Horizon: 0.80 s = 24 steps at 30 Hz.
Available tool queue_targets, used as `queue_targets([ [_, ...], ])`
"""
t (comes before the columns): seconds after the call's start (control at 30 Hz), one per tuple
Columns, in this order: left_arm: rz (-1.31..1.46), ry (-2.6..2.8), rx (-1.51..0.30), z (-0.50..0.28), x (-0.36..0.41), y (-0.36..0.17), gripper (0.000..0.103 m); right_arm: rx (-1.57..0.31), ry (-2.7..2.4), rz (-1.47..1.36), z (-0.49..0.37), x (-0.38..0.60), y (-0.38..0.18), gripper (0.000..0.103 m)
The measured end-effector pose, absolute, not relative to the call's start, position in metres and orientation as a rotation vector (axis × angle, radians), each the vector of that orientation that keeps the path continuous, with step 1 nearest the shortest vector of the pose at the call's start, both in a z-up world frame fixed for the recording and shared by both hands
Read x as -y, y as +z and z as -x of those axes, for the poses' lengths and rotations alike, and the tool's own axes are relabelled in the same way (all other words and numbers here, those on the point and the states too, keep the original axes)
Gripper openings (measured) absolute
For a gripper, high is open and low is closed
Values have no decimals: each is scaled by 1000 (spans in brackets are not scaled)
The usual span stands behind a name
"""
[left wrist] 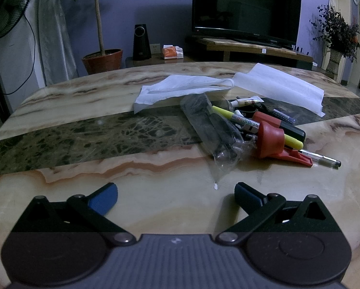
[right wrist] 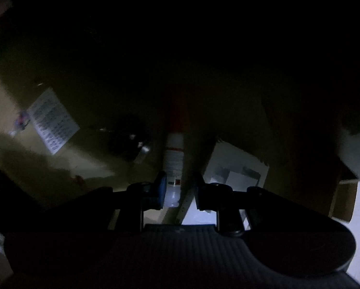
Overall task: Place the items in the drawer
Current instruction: 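Open the right gripper to release the glue bottle in the drawer, then raise the right tool above the table toward the white tissue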
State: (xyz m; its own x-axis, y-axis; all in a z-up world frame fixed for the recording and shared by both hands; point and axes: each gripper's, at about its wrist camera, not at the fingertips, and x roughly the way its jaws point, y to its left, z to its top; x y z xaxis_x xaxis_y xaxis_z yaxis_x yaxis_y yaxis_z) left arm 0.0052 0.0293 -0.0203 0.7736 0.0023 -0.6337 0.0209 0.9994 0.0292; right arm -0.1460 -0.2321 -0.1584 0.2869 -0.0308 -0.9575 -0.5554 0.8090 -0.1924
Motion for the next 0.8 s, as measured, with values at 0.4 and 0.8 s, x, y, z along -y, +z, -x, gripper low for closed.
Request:
queue_targets([
  [0.4, -35, -10, -686, -5, -29, -20, 103, -1130, 745, 424, 173, 233, -57, 28],
  [0.8, -35, -10, -686, -5, -29, -20, 103, -746, 679, 56, 134, 274, 29, 52],
])
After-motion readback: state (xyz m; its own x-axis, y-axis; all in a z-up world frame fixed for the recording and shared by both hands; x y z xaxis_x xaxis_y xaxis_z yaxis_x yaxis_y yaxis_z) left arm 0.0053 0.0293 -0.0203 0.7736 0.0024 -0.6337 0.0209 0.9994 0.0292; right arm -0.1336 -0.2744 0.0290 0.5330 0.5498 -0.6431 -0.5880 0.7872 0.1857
